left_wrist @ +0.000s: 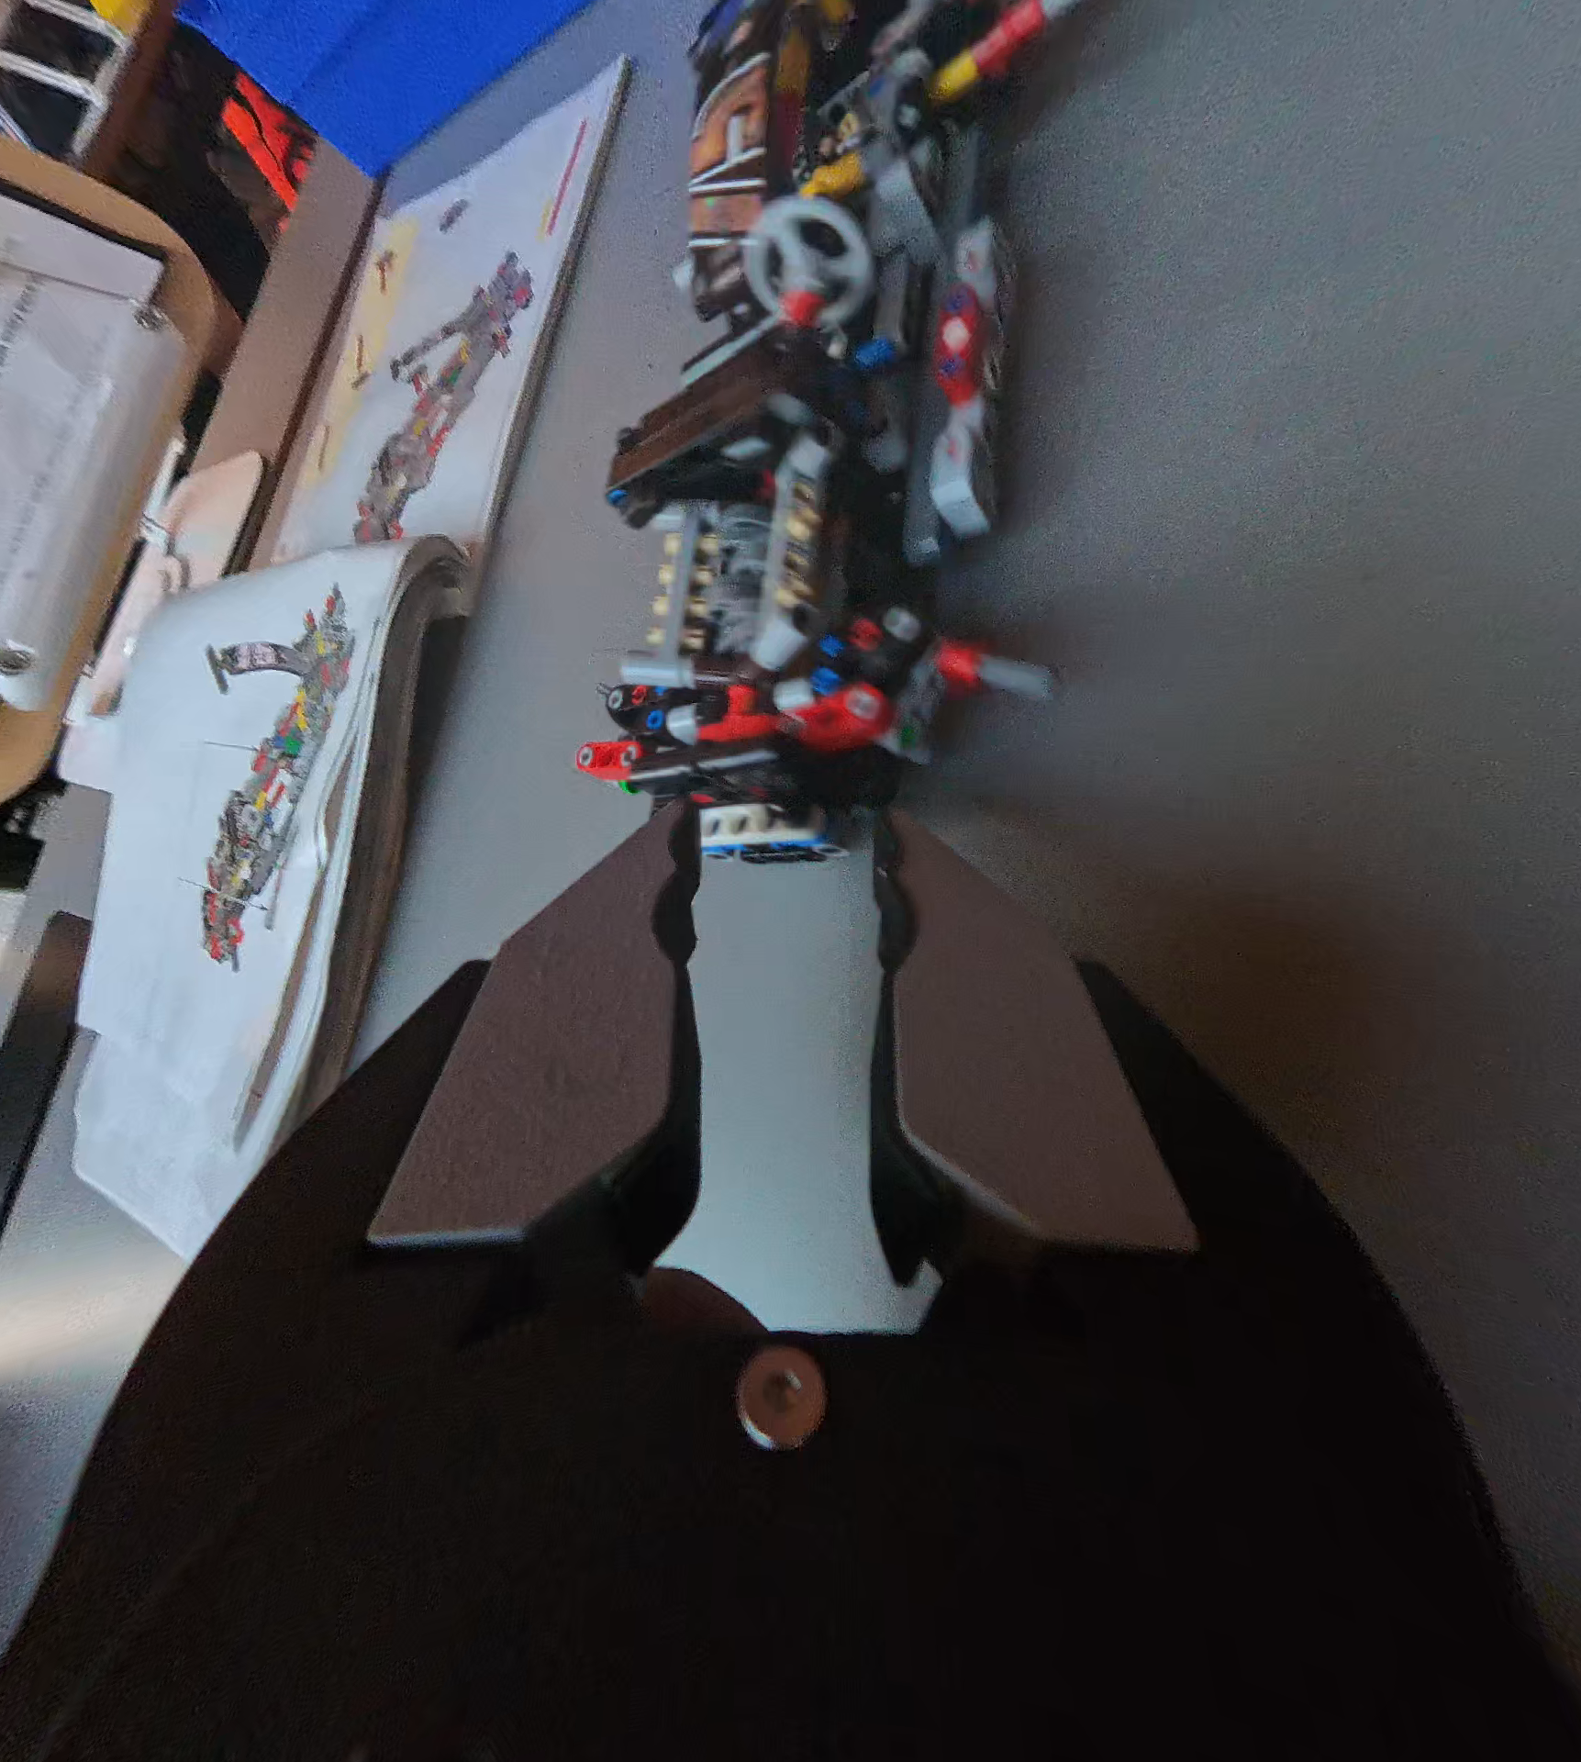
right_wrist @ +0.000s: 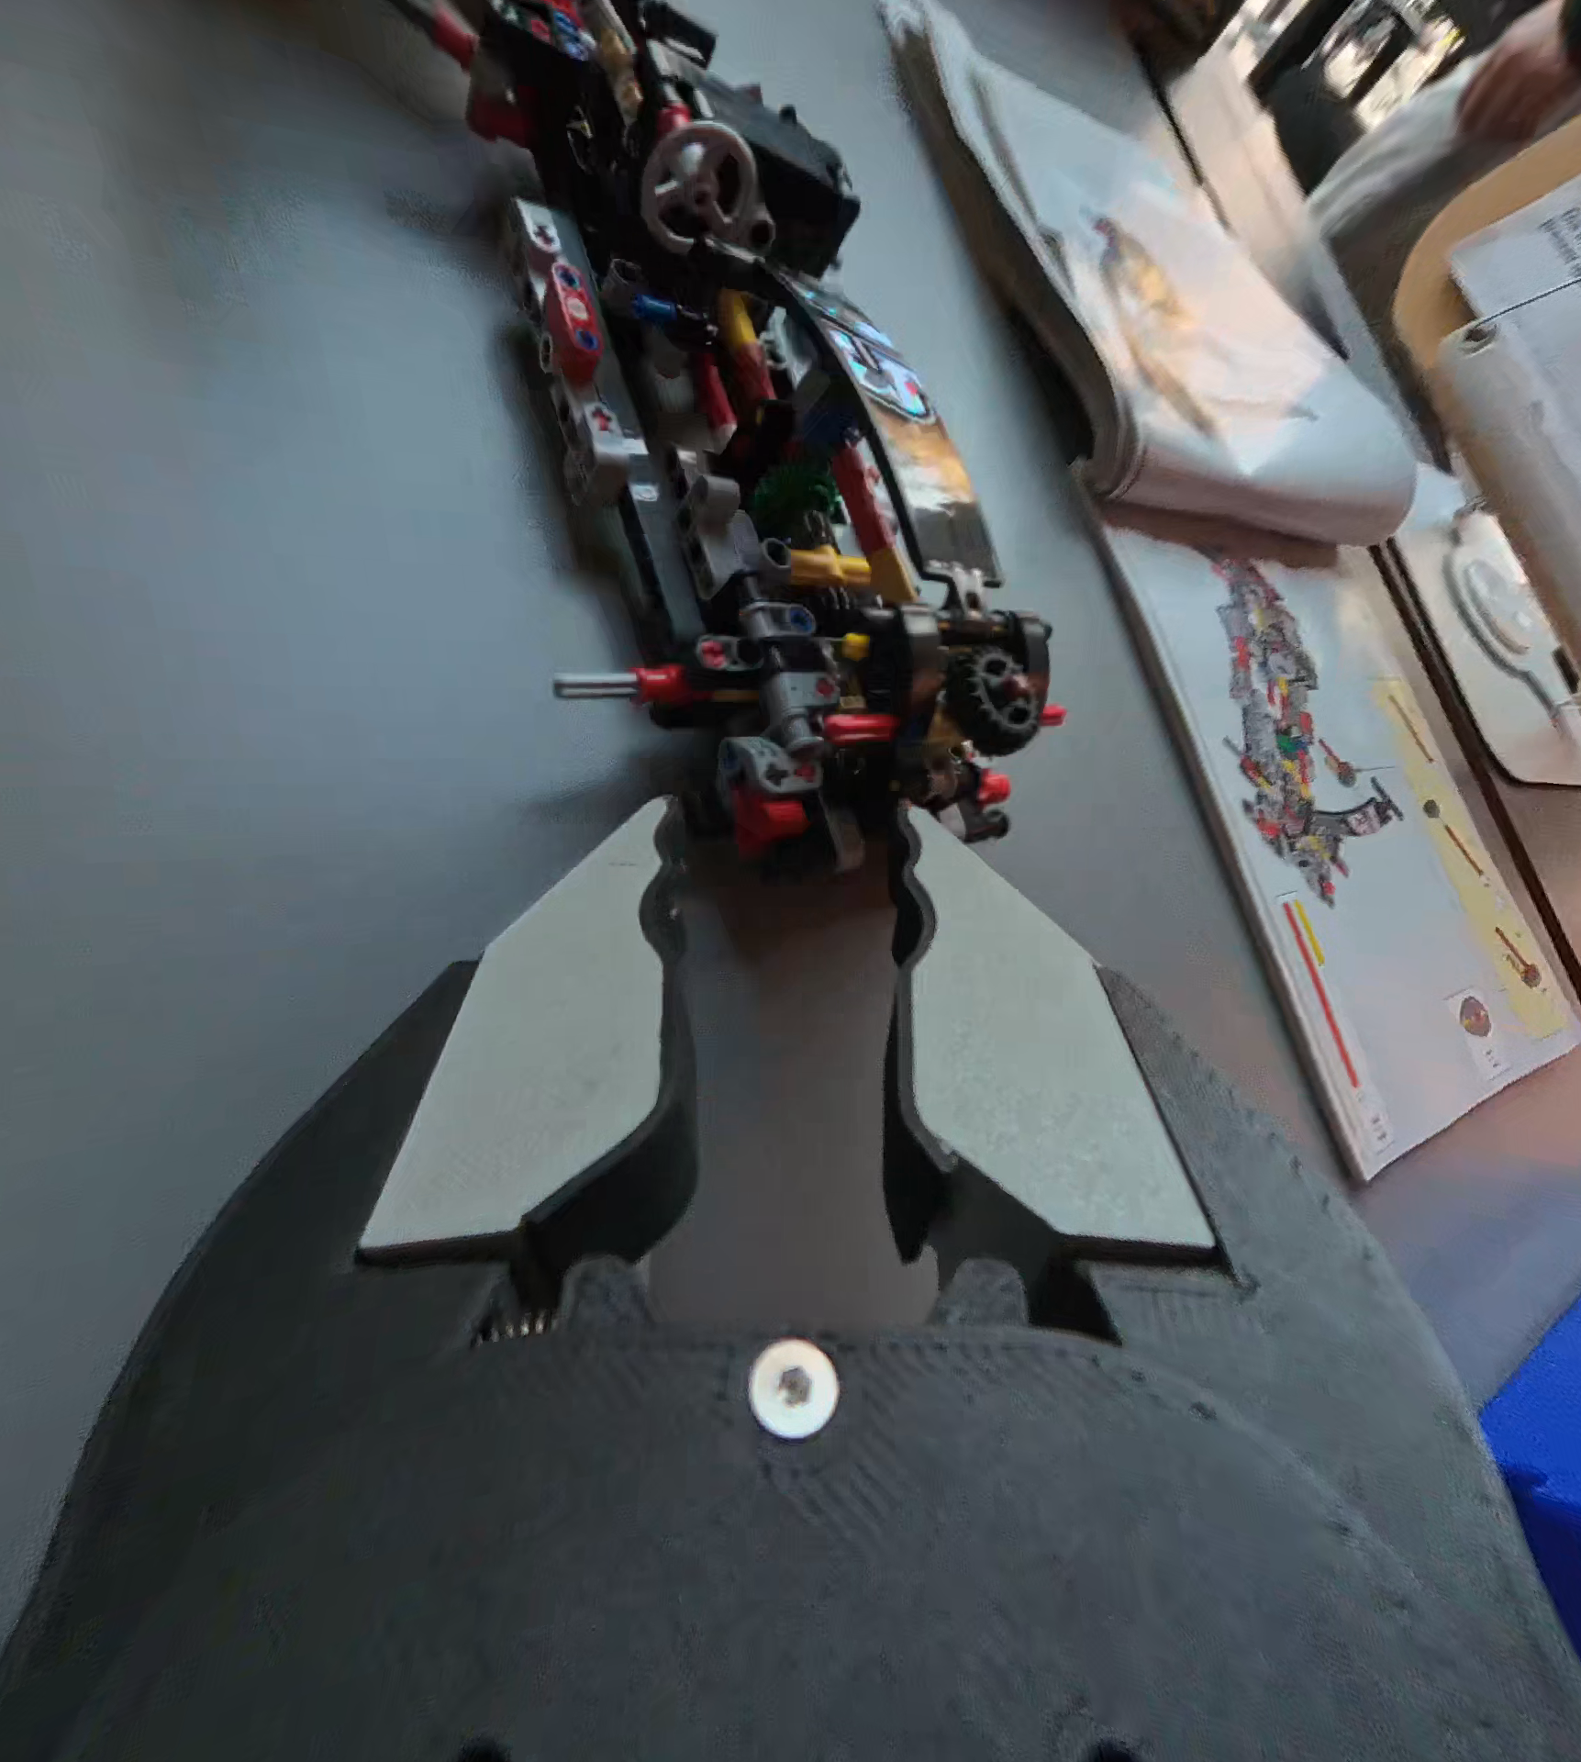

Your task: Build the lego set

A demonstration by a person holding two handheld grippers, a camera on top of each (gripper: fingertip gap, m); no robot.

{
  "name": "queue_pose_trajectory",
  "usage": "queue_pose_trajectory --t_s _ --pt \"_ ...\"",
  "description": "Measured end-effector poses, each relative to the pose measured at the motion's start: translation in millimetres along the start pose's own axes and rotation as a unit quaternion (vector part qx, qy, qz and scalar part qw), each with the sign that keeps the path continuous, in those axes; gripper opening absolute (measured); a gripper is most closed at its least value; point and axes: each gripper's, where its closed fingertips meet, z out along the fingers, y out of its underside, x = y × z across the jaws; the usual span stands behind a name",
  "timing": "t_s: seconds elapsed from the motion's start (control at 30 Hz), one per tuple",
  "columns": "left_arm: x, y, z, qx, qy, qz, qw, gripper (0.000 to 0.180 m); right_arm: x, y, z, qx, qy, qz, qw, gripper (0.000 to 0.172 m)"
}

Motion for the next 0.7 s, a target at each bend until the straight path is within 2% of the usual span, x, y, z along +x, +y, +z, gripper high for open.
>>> queue_pose_trajectory --t_s 0.1,0.2,0.37,0.43,0.53,0.63,0.7 --pt "2 -4 -11 0.001 0.000 -0.016 1.000 0.035 -5 10 -9 -0.034 0.015 -0.014 0.999 0.037" --pt "-4 -9 -30 0.012 -0.015 -0.047 0.999 0.048 12 22 -27 -0.076 0.083 -0.002 0.994 0.036" --pt "-12 8 -43 -0.047 -0.067 -0.118 0.990 0.056 47 51 -55 -0.188 0.216 0.058 0.956 0.035" --pt "-10 13 -42 -0.065 -0.080 -0.131 0.986 0.060 54 52 -58 -0.195 0.241 0.070 0.948 0.034" --pt "-18 24 -41 -0.100 -0.131 -0.149 0.975 0.055 61 53 -59 -0.197 0.261 0.088 0.941 0.031" --pt "-39 44 -41 -0.156 -0.230 -0.161 0.947 0.055 74 57 -61 -0.195 0.291 0.108 0.930 0.030" --pt "-42 51 -36 -0.166 -0.243 -0.190 0.937 0.058 78 61 -59 -0.182 0.292 0.142 0.928 0.031"
